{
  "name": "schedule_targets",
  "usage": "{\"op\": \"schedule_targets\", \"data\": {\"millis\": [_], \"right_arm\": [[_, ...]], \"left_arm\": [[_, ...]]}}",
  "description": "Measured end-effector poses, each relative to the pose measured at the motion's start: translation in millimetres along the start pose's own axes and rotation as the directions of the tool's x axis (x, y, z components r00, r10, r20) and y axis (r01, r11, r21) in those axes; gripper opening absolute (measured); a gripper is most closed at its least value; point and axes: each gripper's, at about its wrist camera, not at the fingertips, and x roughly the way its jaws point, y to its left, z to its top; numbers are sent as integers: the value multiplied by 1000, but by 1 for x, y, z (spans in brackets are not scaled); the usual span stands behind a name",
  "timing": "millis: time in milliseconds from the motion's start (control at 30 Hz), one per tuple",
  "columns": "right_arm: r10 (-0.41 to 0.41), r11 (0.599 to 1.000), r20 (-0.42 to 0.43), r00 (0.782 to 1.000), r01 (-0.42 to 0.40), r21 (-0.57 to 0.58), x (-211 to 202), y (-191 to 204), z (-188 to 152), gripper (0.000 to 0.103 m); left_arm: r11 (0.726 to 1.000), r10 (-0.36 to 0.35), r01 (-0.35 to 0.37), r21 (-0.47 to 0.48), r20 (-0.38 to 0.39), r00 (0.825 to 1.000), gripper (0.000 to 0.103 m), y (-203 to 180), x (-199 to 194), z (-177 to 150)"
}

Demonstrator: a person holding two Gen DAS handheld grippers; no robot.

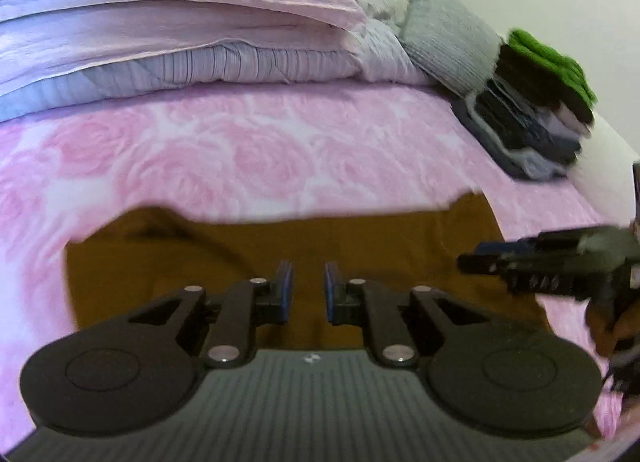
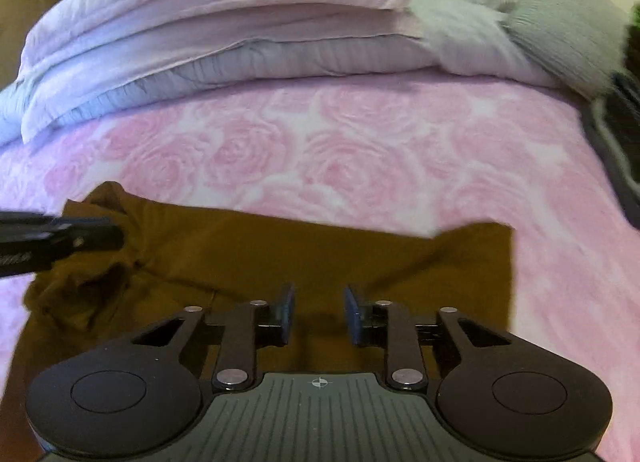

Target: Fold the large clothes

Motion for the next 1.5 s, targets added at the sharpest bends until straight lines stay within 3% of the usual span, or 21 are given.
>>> {"op": "schedule_targets", "data": {"millis": [167,267,467,633,733,800,833,900,933,1033,1167,1267,1433,1500], "right_arm": [[-96,995,-142,985,95,-20,-33,0,-73,33],[-126,992,-178,976,127,-4,-59,-2,-121,34],[-99,994,-246,964,108,24,-128,-4,-200,35],[-41,997,-336,941,63,52,-171,-11,-250,35],[-11,998,-395,919,32,45,-186,-16,-264,35],[7,998,-386,923,16,58,-198,-23,-264,35],[23,997,-364,931,4,73,-205,-28,-261,35],[59,993,-319,946,-21,119,-213,-41,-252,36],[72,989,-297,952,-30,144,-214,-49,-248,41],[87,978,-234,968,-38,207,-210,-73,-239,51],[137,955,-201,970,-75,288,-195,-104,-232,52],[198,932,-217,956,-115,343,-182,-123,-237,52],[285,896,-217,934,-180,405,-170,-141,-252,51],[322,882,-199,925,-217,418,-168,-145,-257,51]], "left_arm": [[998,55,-49,46,-152,987,11,-1,-38,-69],[995,99,-90,50,-213,972,11,1,-67,-107],[993,114,-119,0,-290,950,11,-6,-139,-170],[984,146,-174,-42,-373,916,11,-16,-196,-222],[977,161,-204,-63,-412,897,11,-24,-219,-233],[973,160,-215,-87,-421,893,15,-26,-233,-231],[970,164,-224,-99,-411,897,18,-25,-237,-227],[964,169,-233,-128,-382,909,39,-19,-244,-219],[960,173,-239,-144,-363,916,40,-14,-246,-216],[949,181,-257,-185,-350,919,40,3,-243,-211],[942,96,-204,-268,-369,925,40,24,-233,-219],[934,21,-160,-320,-398,917,39,29,-214,-227],[926,-15,-133,-353,-386,922,36,37,-211,-237],[929,-29,-122,-349,-399,917,36,38,-210,-238]]}}
